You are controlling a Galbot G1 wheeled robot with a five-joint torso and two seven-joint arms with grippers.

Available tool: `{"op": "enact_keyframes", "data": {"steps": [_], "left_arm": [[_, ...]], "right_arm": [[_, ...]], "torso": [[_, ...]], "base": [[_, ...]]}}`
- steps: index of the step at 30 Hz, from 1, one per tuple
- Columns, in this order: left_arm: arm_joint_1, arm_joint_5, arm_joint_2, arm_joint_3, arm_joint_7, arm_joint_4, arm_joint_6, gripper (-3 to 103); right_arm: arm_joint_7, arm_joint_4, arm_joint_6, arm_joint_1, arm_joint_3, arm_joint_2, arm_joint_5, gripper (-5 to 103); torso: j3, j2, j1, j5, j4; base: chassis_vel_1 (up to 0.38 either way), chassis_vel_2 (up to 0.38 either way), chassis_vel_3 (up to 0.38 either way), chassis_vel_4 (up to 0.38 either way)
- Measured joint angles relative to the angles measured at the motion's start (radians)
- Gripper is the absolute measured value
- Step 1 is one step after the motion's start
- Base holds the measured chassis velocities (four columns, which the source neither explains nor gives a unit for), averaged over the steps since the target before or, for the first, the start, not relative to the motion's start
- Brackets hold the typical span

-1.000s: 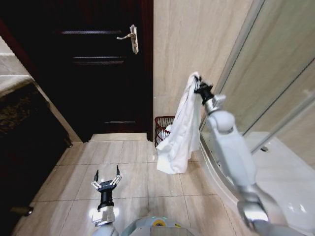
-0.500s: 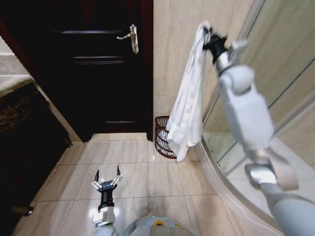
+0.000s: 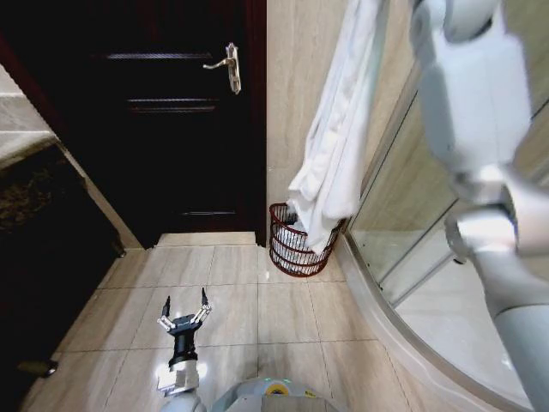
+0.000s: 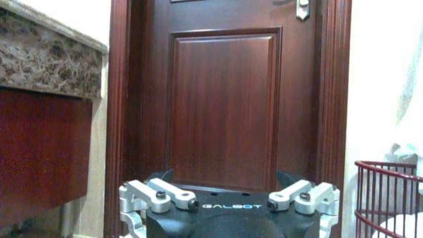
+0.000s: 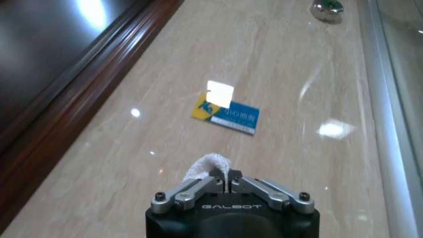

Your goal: Discard the used towel into the hamper.

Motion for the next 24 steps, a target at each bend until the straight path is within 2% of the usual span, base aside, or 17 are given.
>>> {"op": "enact_keyframes", "data": {"steps": [2,3,4,7,15,18,24], "left_arm": [[0.001,-0.003,0.003,-0.003,0.001,-0.001,-0.001,100],[0.001,-0.003,0.003,-0.003,0.001,-0.001,-0.001,100],[0.003,-0.004,0.002,-0.003,0.001,-0.001,-0.003,100],[0.009,-0.004,0.0,-0.002,0.002,-0.001,-0.011,100],[0.01,-0.004,0.004,-0.005,0.002,0.001,-0.019,100],[0.011,-0.004,0.001,-0.005,0.002,0.0,-0.021,100],[0.015,-0.003,-0.002,-0.007,0.002,-0.001,-0.026,100]], "right_arm": [[-0.006,-0.08,0.02,0.042,0.021,0.048,-0.031,1],[-0.006,-0.08,0.02,0.042,0.021,0.048,-0.031,1],[-0.009,-0.132,0.038,0.064,0.041,0.084,-0.059,1],[-0.011,-0.16,0.047,0.049,0.061,0.114,-0.084,1],[0.018,-0.08,0.046,-0.133,0.032,0.074,-0.071,1],[0.025,-0.067,0.078,-0.238,0.036,0.064,-0.07,1],[0.045,0.013,0.092,-0.37,0.034,0.053,-0.063,1]], "torso": [[0.0,0.0,0.0,-0.0006,0.0001],[0.0,0.0,0.0,-0.0006,0.0001],[0.0,0.0,0.0,-0.0008,0.0001],[0.0,0.0,0.0,-0.0012,0.0007],[0.0,0.0,0.0,-0.0001,-0.0004],[0.0,0.0,0.0,-0.0001,-0.0003],[0.0,0.0,0.0,-0.0002,0.0002]], "base": [[0.0,0.0,0.0,0.0],[0.0,0.0,0.0,0.0],[0.0,0.0,0.0,0.0],[0.0,0.0,0.0,0.0],[0.0,0.0,0.0,0.0],[0.0,0.0,0.0,0.0],[0.0,0.0,0.0,0.0]]}}
